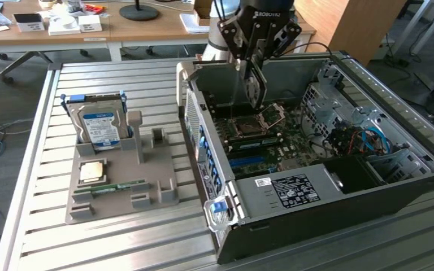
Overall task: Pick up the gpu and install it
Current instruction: 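Pick up the gpu and move the gpu toward the slot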
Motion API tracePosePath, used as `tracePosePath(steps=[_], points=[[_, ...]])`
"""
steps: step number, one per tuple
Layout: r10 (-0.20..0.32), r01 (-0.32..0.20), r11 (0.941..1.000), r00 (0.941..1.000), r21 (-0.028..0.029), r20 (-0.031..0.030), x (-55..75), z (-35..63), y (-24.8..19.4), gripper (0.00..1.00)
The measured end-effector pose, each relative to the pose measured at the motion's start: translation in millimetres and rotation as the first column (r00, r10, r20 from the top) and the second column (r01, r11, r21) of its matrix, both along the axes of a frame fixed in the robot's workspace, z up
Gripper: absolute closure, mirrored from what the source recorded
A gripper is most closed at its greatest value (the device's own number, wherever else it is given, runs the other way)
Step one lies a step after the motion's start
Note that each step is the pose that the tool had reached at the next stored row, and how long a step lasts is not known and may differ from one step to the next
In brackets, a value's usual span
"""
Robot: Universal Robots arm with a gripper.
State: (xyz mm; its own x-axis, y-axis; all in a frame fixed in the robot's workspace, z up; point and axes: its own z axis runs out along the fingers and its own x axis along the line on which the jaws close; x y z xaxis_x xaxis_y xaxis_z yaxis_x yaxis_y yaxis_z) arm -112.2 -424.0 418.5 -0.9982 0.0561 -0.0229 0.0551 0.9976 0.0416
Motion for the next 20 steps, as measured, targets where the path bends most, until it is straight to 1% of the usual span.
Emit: tracePosePath(steps=[8,20], points=[[0.001,-0.001,1.0,1.0,0.0004,0.0,18.1,0.0,1.2,0.73],[0.002,-0.002,1.0,1.0,0.0011,0.0,40.5,-0.1,2.5,0.73]])
